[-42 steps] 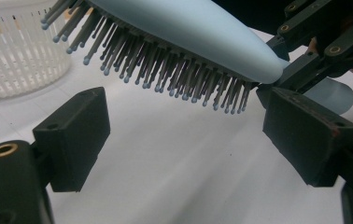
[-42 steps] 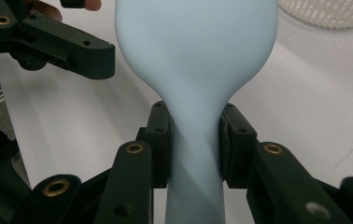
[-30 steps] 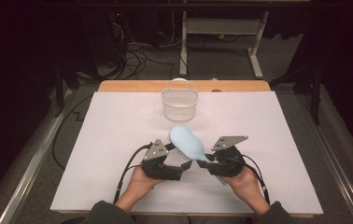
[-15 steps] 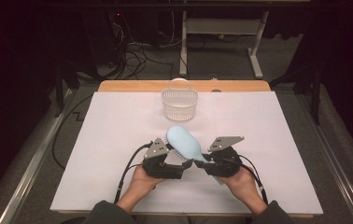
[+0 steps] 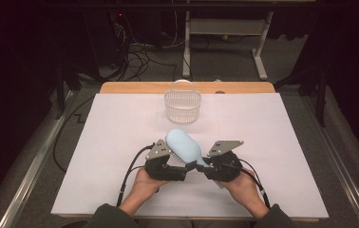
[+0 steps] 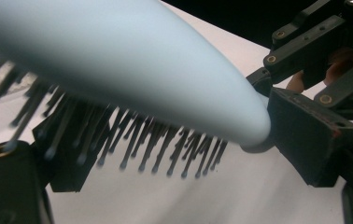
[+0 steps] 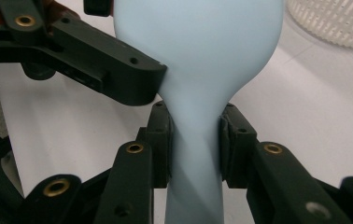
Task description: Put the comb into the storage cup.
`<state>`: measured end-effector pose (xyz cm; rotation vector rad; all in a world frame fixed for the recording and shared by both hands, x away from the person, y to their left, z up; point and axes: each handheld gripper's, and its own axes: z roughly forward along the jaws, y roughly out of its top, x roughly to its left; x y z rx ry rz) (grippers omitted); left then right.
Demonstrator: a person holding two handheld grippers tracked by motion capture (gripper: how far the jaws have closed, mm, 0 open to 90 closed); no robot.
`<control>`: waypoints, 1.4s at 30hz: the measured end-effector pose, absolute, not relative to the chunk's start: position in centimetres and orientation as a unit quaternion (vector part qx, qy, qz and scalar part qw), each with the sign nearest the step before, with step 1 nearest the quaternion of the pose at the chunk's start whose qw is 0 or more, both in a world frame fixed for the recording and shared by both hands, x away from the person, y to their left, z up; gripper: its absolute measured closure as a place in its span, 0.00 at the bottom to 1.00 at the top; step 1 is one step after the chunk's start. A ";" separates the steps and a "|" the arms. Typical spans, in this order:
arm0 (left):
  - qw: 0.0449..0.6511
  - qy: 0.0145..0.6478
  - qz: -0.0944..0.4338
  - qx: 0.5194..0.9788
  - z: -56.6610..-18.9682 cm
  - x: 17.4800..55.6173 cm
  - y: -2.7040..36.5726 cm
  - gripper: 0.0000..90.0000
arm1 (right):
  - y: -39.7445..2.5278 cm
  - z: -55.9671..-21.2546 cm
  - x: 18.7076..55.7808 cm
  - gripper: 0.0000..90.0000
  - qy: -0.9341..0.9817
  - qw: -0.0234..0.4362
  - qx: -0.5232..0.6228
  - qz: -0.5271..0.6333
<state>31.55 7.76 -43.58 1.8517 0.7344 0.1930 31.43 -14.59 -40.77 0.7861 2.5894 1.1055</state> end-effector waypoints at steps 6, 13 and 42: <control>0.542 0.312 0.078 0.776 -43.5 31.6 7.8 0.15 | -14.3 -40.9 31.3 0.78 0.883 0.113 0.264 0.372; 0.545 0.313 0.079 0.774 -43.4 31.6 7.8 0.15 | -14.1 -40.9 31.3 0.78 0.884 0.113 0.263 0.370; 0.546 0.339 0.037 0.765 -42.9 31.5 8.3 0.28 | -13.3 -41.1 30.9 0.78 0.890 0.116 0.246 0.367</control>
